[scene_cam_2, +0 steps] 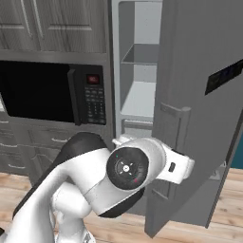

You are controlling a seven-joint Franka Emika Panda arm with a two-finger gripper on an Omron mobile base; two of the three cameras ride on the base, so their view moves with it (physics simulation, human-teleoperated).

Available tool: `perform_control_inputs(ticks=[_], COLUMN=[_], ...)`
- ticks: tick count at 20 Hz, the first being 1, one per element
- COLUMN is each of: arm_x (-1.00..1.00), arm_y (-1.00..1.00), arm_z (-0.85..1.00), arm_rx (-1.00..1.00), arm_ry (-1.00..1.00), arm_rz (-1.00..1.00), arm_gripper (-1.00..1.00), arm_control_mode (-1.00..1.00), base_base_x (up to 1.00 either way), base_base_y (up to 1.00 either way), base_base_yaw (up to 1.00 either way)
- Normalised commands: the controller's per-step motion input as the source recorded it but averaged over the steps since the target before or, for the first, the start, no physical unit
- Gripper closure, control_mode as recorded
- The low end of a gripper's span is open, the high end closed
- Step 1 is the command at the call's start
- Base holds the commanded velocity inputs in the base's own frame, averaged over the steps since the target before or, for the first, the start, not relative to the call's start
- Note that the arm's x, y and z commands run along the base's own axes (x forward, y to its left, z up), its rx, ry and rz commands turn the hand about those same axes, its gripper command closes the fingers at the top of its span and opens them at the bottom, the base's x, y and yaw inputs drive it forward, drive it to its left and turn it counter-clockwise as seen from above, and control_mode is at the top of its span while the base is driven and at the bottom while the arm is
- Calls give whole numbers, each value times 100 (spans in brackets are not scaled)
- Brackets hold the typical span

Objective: Retrieve the tangerine and mango from the fridge and place them into the bowl on the dining table.

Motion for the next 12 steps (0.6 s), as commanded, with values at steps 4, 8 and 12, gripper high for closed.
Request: perform_control_inputs(ticks=[4, 8, 12], arm_x=[-86, -10, 29], arm_y=[64, 93, 99], arm_z=[44, 34, 43], arm_rx=[-13, -19, -23], arm_ry=[-6, 0, 4], arm_rz=[-9, -3, 0], arm_gripper=[-100, -100, -100], arm_control_mode=[-100, -100, -100], base_base_x=[0, 0, 0], base_base_y=[0, 0, 0], base_base_yaw=[0, 0, 0])
